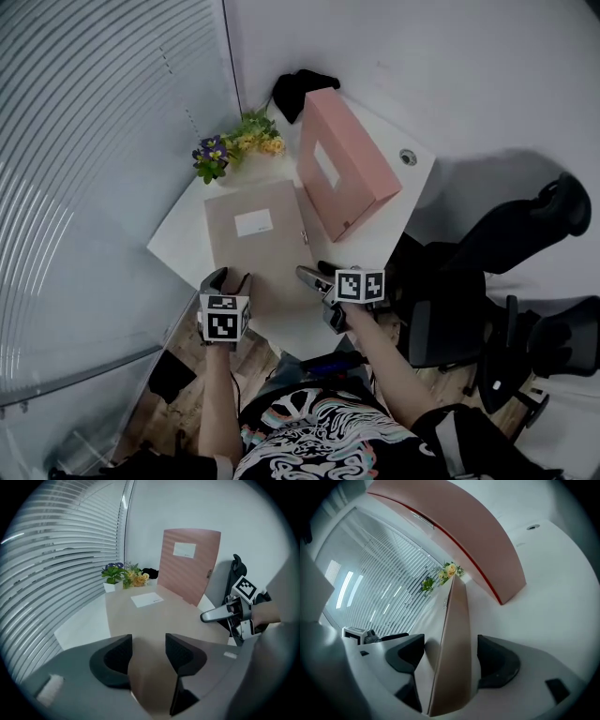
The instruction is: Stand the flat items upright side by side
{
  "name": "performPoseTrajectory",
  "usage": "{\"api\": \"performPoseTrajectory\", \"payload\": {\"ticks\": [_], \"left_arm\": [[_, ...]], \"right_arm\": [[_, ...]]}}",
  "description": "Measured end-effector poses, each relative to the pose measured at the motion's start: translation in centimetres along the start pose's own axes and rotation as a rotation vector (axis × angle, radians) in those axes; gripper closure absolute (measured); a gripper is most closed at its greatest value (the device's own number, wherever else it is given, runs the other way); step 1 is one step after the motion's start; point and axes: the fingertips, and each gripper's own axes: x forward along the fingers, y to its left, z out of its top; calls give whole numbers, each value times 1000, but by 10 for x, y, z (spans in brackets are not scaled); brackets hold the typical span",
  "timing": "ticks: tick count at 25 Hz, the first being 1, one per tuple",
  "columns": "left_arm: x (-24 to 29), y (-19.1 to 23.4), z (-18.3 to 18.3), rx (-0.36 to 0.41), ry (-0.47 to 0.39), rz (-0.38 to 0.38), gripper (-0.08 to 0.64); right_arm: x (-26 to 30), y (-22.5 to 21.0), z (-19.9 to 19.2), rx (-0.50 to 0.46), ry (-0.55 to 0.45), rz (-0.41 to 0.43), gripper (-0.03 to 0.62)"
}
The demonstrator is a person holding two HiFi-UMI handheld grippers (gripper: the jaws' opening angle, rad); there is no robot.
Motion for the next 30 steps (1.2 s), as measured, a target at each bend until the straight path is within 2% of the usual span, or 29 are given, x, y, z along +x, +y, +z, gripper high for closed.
{"api": "performPoseTrajectory", "payload": {"ticks": [2,4,6,9,17,22,26,30], "left_arm": [[-1,2,-1,-20,-20,10,339],[-2,4,-1,-77,-62,17,339],[-3,6,-2,-117,-88,19,342],[-7,11,-6,-137,-100,21,347],[-23,29,-24,-191,-120,56,382],[-35,43,-34,-203,-158,77,383],[-44,55,-40,-260,-193,69,390],[-47,62,-42,-283,-219,68,396]], "right_arm": [[2,3,-2,10,19,23,240],[6,8,-5,28,35,53,254],[8,13,-7,28,40,64,237],[11,24,-5,68,35,97,192],[15,42,-18,108,71,146,199],[12,59,-22,186,39,228,216],[7,71,-13,277,-16,313,234],[4,83,-7,259,-28,340,249]]}}
